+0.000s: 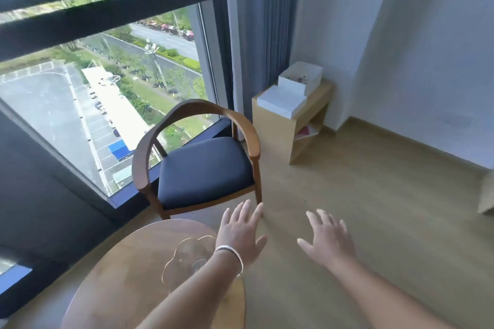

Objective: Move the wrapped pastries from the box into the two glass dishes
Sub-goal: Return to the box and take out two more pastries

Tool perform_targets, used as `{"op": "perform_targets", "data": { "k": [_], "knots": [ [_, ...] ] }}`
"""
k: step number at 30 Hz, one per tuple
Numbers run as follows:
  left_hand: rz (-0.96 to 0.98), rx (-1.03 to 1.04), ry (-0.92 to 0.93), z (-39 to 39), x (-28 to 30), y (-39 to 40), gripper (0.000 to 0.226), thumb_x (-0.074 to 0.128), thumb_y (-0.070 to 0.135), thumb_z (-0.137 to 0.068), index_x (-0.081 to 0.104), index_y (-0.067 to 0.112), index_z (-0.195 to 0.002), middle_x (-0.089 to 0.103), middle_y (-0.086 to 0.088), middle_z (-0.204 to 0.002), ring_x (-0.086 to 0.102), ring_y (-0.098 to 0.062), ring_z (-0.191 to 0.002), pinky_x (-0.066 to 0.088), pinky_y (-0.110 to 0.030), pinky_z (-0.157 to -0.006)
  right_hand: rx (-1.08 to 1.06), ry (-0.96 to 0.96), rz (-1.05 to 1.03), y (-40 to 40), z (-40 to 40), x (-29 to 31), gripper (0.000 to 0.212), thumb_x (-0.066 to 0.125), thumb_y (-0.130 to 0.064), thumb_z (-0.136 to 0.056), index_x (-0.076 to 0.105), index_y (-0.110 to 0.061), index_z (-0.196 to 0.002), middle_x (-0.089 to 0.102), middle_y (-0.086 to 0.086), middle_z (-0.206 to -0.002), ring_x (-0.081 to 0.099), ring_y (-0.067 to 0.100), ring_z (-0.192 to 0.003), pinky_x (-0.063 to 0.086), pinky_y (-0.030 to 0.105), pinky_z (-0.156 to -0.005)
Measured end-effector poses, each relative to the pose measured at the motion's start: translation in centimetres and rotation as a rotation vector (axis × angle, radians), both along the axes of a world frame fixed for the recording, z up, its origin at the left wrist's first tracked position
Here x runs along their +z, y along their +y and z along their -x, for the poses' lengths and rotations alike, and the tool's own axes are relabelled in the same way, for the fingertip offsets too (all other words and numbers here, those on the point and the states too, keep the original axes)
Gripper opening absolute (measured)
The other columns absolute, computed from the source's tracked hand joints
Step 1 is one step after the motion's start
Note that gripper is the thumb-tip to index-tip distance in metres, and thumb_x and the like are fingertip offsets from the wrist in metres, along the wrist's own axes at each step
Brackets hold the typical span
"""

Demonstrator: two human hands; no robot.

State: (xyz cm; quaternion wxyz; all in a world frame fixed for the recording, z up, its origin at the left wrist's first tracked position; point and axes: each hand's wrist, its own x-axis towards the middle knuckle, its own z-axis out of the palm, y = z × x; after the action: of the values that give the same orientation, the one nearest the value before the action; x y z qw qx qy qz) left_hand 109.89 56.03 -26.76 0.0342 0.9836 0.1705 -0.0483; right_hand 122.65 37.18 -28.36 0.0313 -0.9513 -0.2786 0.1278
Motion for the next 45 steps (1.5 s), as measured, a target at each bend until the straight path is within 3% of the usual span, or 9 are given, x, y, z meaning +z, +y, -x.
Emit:
{"op": "perform_targets", "data": {
  "k": [9, 15, 22, 35, 45],
  "knots": [
    [-0.021, -0.212, 0.000, -11.5, 1.1, -6.8, 0.076, 0.033, 0.059, -0.092, -0.008, 0.030, -0.150, 0.006, -0.004, -0.161, 0.005, -0.022, -0.146, 0.003, -0.044, -0.117, -0.271, -0.014, -0.036, -11.0, -6.1, 2.2, 0.079, 0.050, -0.064, -0.084, 0.023, -0.032, -0.151, 0.023, 0.002, -0.158, 0.027, 0.021, -0.142, 0.018, 0.043, -0.118],
    [-0.020, -0.297, -0.041, -17.7, 2.3, -9.1, 0.075, 0.030, 0.061, -0.093, -0.007, 0.031, -0.150, 0.006, -0.004, -0.161, 0.006, -0.021, -0.146, 0.004, -0.042, -0.118, -0.345, -0.035, -0.045, -13.6, -9.9, 3.5, 0.078, 0.050, -0.064, -0.084, 0.025, -0.031, -0.150, 0.024, 0.003, -0.158, 0.027, 0.022, -0.142, 0.021, 0.042, -0.116],
    [-0.013, -0.308, -0.053, -26.9, 1.8, -6.9, 0.075, 0.031, 0.063, -0.092, -0.001, 0.030, -0.151, 0.011, -0.005, -0.160, 0.009, -0.022, -0.146, 0.007, -0.042, -0.117, -0.339, -0.046, -0.055, -11.1, -17.9, 3.5, 0.078, 0.051, -0.063, -0.083, 0.027, -0.031, -0.150, 0.026, 0.004, -0.158, 0.030, 0.023, -0.141, 0.023, 0.042, -0.115],
    [0.005, -0.303, -0.051, -51.5, -0.3, 2.5, 0.077, 0.033, 0.061, -0.092, -0.005, 0.029, -0.151, 0.010, -0.005, -0.160, 0.011, -0.023, -0.146, 0.009, -0.043, -0.117, -0.395, -0.038, -0.005, -4.0, -40.8, 3.7, 0.075, 0.051, -0.061, -0.085, 0.028, -0.030, -0.150, 0.025, 0.002, -0.157, 0.031, 0.024, -0.140, 0.027, 0.040, -0.113],
    [0.058, -0.295, -0.038, -61.9, -1.5, 5.8, 0.076, 0.033, 0.060, -0.093, -0.004, 0.028, -0.151, 0.010, -0.004, -0.160, 0.011, -0.023, -0.146, 0.011, -0.044, -0.118, -0.395, -0.014, 0.006, -0.9, -51.6, 3.3, 0.075, 0.051, -0.059, -0.086, 0.028, -0.028, -0.150, 0.025, 0.003, -0.158, 0.030, 0.023, -0.141, 0.027, 0.037, -0.112]
  ]
}}
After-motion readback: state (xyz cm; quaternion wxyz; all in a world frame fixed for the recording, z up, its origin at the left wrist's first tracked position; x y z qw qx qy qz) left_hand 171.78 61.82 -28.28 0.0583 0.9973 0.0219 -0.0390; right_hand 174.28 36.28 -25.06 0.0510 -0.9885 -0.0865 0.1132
